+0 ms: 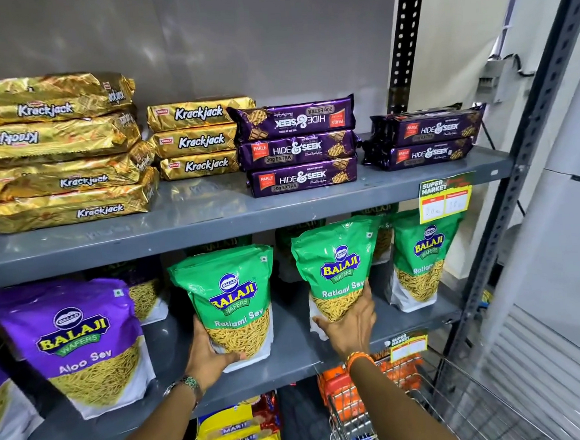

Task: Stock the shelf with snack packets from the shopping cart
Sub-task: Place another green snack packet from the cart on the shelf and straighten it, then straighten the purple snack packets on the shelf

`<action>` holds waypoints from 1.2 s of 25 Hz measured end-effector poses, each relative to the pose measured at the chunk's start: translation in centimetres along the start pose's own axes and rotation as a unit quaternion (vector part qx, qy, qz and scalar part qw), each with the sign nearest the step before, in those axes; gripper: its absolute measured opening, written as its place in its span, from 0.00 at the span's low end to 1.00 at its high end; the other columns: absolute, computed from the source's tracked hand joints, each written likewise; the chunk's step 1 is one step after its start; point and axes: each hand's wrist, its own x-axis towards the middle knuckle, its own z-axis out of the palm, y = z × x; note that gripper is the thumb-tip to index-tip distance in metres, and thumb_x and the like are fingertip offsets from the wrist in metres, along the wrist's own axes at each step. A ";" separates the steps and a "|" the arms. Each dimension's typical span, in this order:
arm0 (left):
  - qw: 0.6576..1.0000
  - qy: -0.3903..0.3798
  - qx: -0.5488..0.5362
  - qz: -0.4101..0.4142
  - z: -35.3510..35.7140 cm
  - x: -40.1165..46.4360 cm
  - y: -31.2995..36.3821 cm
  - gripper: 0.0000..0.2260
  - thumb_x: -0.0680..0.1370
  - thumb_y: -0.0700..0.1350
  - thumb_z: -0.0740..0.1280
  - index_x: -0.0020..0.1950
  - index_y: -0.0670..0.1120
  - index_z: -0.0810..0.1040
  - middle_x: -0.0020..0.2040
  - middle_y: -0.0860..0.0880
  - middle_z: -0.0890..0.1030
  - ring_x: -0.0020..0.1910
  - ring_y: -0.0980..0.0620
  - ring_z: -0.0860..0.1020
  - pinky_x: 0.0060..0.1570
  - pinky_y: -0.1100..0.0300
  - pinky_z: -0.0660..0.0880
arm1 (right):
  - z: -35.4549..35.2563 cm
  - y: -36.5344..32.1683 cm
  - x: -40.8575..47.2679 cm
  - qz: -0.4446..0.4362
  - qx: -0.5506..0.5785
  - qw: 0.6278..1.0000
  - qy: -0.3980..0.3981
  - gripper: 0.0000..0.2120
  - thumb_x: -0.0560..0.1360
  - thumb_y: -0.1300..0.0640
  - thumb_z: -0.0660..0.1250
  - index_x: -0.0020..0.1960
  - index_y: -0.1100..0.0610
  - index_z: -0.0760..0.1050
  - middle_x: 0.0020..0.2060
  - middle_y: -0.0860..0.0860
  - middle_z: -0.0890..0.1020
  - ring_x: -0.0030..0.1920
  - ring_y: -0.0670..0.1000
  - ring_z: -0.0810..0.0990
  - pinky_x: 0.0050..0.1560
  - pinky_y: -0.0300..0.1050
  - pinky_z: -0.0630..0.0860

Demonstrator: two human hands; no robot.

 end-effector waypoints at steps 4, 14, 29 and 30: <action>1.000 -0.012 -0.014 -0.006 0.0 0.2 0.2 0.53 0.57 0.27 0.82 0.74 0.51 0.58 0.61 0.52 0.77 0.64 0.48 0.75 0.66 0.53 0.71 | -0.1 0.1 0.4 0.007 -0.006 1.000 0.005 0.65 0.53 0.43 0.83 0.78 0.59 0.48 0.68 0.62 0.68 0.68 0.64 0.67 0.71 0.60 0.61; 0.998 0.025 -0.048 -0.027 -2.8 -2.9 0.3 0.58 0.58 0.30 0.83 0.79 0.50 0.53 0.68 0.46 0.72 0.67 0.48 0.73 0.69 0.49 0.70 | -1.2 -1.3 -2.2 0.042 0.063 0.997 0.015 0.66 0.52 0.51 0.86 0.78 0.57 0.46 0.74 0.63 0.62 0.74 0.65 0.60 0.75 0.62 0.57; 0.971 0.204 -0.021 -0.124 -21.1 -9.7 -5.5 0.31 0.73 0.25 0.69 0.68 0.49 0.63 0.63 0.44 0.70 0.63 0.48 0.74 0.62 0.48 0.74 | 14.9 -15.1 -18.2 -0.073 0.259 0.871 -0.410 0.28 0.73 0.65 0.72 0.67 0.46 0.69 0.65 0.49 0.76 0.65 0.47 0.77 0.57 0.29 0.74; 0.977 0.178 -0.016 -0.117 -21.8 -9.2 -6.0 0.32 0.73 0.26 0.69 0.71 0.48 0.63 0.65 0.43 0.69 0.67 0.43 0.72 0.64 0.44 0.72 | 16.4 -15.5 -18.3 -0.053 0.267 0.865 -0.422 0.29 0.73 0.66 0.72 0.69 0.49 0.67 0.67 0.49 0.74 0.67 0.48 0.74 0.56 0.27 0.73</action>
